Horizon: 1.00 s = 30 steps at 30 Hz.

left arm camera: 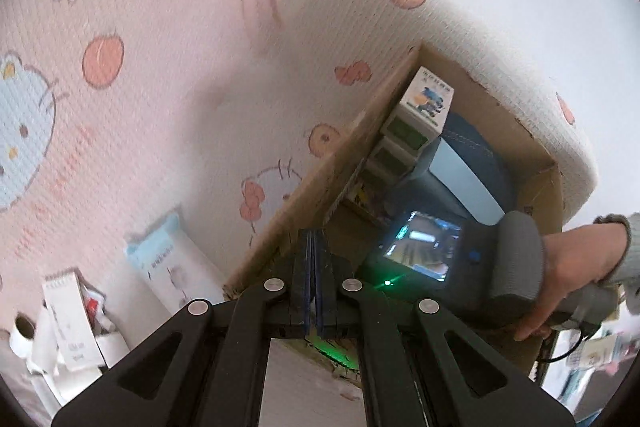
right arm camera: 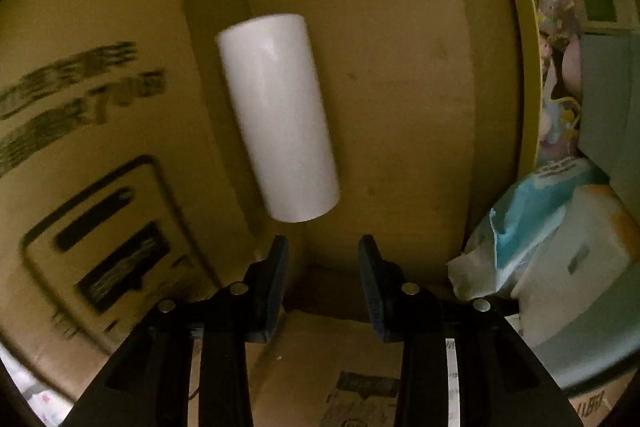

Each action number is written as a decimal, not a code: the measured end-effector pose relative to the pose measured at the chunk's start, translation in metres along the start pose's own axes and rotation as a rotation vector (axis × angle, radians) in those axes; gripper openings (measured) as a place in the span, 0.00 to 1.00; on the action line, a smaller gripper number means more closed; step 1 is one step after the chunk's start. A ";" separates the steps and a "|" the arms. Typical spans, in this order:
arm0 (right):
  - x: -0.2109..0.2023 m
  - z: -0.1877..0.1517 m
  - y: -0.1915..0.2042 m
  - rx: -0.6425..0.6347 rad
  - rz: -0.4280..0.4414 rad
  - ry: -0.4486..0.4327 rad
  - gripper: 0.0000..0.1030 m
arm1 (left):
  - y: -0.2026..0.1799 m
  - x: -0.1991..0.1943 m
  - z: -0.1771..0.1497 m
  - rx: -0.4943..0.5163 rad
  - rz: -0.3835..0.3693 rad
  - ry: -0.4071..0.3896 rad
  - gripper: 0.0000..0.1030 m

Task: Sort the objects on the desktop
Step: 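Withdraw both tools from the box back toward the tube pile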

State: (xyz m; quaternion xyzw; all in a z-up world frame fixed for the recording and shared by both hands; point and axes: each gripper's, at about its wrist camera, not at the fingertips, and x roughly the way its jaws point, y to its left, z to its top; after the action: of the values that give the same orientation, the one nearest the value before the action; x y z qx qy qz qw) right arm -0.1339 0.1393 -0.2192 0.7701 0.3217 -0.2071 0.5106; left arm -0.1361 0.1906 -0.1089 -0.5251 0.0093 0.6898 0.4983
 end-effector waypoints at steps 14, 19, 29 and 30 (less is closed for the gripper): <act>-0.009 0.001 0.001 0.077 0.092 -0.077 0.32 | 0.006 -0.039 0.006 -0.052 -0.017 -0.002 0.01; -0.027 -0.011 0.010 0.077 0.088 -0.132 0.32 | -0.005 -0.052 0.002 -0.012 0.005 -0.029 0.01; -0.117 -0.086 0.047 0.080 -0.056 -0.424 0.33 | -0.002 -0.101 -0.037 -0.074 -0.026 -0.161 0.01; -0.124 -0.094 0.054 0.082 -0.068 -0.446 0.33 | 0.000 -0.106 -0.042 -0.089 -0.034 -0.175 0.01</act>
State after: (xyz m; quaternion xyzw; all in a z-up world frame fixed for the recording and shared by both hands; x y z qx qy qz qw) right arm -0.1838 0.1760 -0.0668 0.7140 0.2182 -0.4021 0.5301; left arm -0.1112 0.0959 -0.0503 -0.4844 -0.0739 0.7244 0.4849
